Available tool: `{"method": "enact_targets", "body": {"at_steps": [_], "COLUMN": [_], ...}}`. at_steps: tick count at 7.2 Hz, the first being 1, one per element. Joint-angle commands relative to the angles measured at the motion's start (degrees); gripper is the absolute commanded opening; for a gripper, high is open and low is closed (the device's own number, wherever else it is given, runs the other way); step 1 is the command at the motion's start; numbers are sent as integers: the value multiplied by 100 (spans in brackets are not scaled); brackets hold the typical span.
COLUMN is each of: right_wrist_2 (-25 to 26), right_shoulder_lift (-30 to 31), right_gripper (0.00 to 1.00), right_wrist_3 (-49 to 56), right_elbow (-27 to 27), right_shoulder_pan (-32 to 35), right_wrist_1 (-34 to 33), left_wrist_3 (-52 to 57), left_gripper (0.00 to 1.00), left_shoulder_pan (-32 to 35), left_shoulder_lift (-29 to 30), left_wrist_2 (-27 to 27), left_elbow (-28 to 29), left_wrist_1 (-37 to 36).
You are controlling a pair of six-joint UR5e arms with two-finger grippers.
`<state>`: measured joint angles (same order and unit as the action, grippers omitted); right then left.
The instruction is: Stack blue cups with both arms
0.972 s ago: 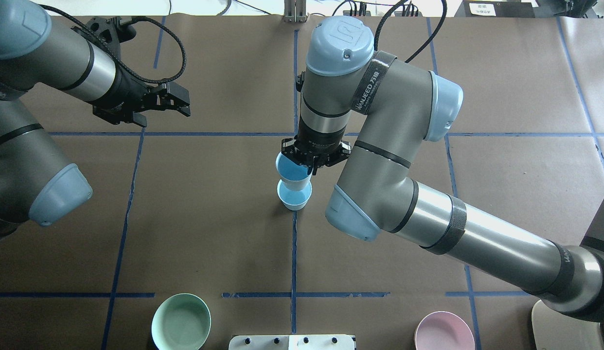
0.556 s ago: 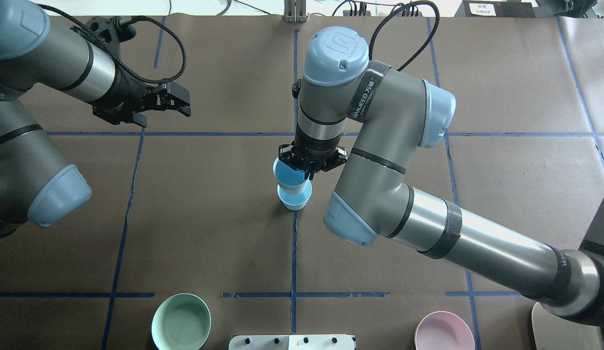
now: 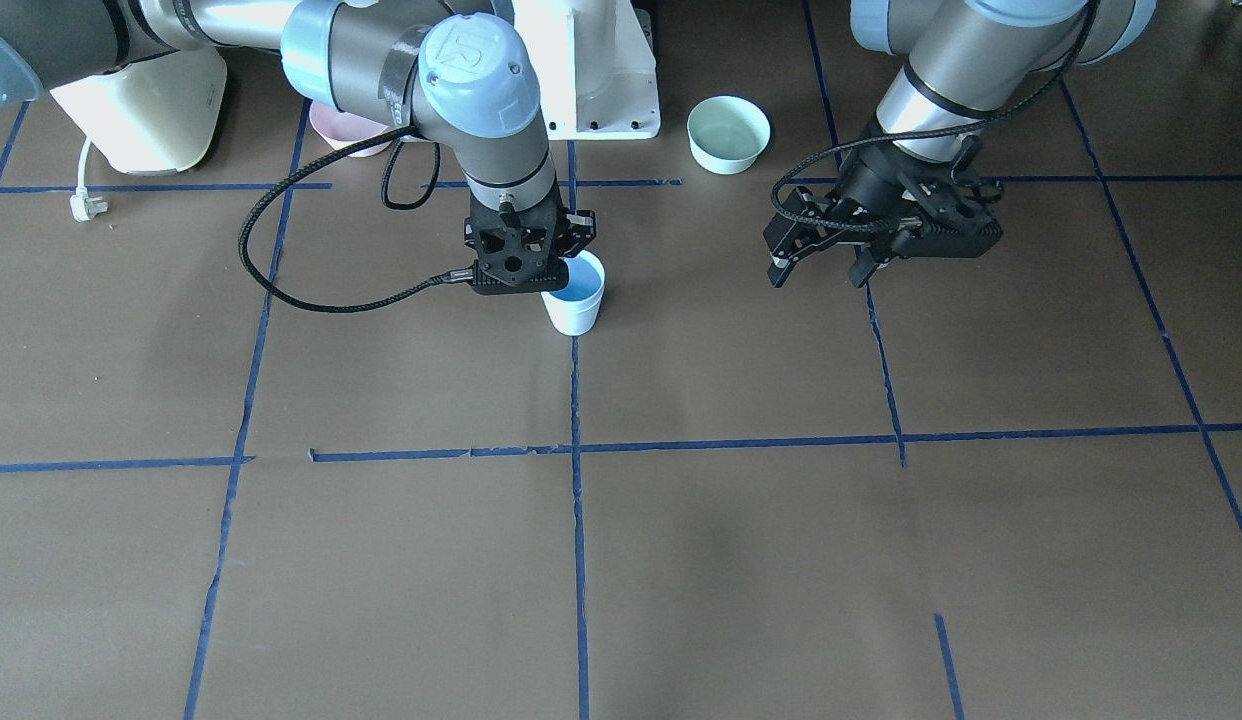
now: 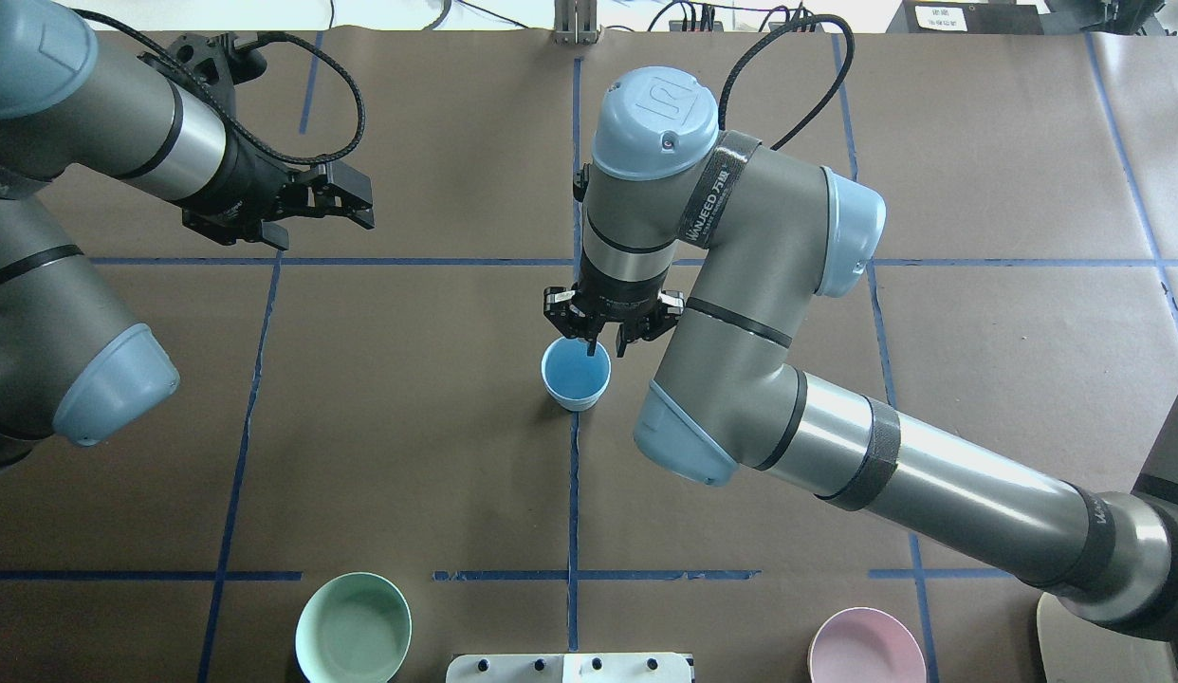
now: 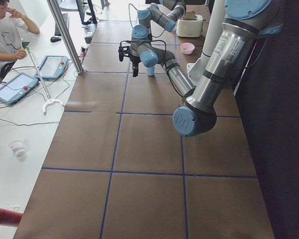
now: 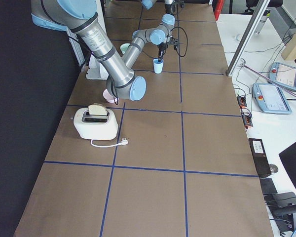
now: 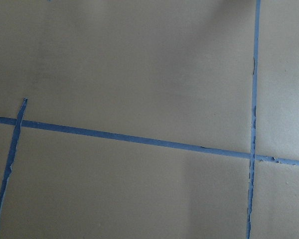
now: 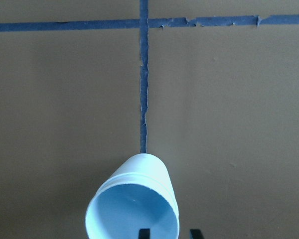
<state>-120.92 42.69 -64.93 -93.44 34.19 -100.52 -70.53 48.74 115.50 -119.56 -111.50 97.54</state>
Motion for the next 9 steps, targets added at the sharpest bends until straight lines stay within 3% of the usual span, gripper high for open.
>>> {"method": "enact_targets", "body": {"at_steps": [1, 2, 3, 4, 6, 9], "right_wrist_2": [25, -36, -115, -473, -556, -1133], "right_shoulder_lift": [54, 559, 1487, 1992, 2968, 3578], "right_gripper": [100, 100, 100, 100, 100, 100], "right_wrist_3": [7, 76, 312, 1393, 3477, 5607], "right_elbow": [-164, -810, -1590, -1694, -1573, -872], "right_shoulder_pan": [61, 401, 874, 1523, 2483, 3793], "right_wrist_1": [-11, -46, -29, -47, -12, 6], "left_wrist_3": [30, 231, 1199, 1774, 3414, 6068], "left_gripper": [100, 100, 100, 100, 100, 100], "left_shoulder_pan": [4, 47, 161, 423, 1395, 2961], "left_shoulder_lift": [-10, -202, -421, -737, -1264, -1452], "left_wrist_2": [3, -6, 3, -14, -802, -1506], "left_elbow": [5, 5, 31, 66, 241, 1477], "left_wrist_1": [-7, 37, -15, -7, -24, -15]}}
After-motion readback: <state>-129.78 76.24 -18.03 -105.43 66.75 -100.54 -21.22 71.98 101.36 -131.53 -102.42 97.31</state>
